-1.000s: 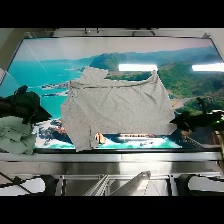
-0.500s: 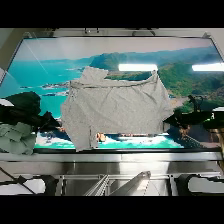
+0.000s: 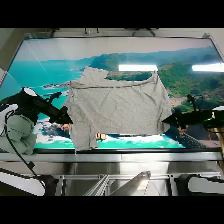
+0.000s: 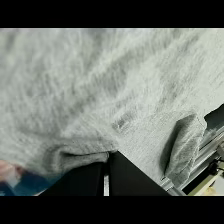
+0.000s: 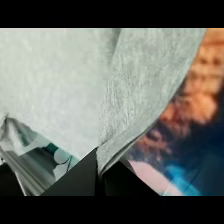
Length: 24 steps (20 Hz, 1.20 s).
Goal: Fold the shirts.
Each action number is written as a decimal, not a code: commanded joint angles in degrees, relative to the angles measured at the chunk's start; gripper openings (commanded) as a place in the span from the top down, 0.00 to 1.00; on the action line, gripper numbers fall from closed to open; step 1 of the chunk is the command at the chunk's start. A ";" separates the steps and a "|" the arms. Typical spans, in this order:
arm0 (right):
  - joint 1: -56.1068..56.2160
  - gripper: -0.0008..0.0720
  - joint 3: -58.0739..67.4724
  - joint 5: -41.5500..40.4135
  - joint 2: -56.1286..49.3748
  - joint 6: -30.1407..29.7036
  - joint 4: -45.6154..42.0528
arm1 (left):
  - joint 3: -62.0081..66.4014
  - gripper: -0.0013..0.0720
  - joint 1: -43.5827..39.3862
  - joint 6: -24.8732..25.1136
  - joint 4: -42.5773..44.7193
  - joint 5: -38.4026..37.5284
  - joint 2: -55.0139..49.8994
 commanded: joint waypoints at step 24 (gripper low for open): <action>-10.14 0.97 22.60 6.82 29.09 -1.53 24.63 | 20.68 0.95 21.18 12.13 -44.59 -11.91 32.33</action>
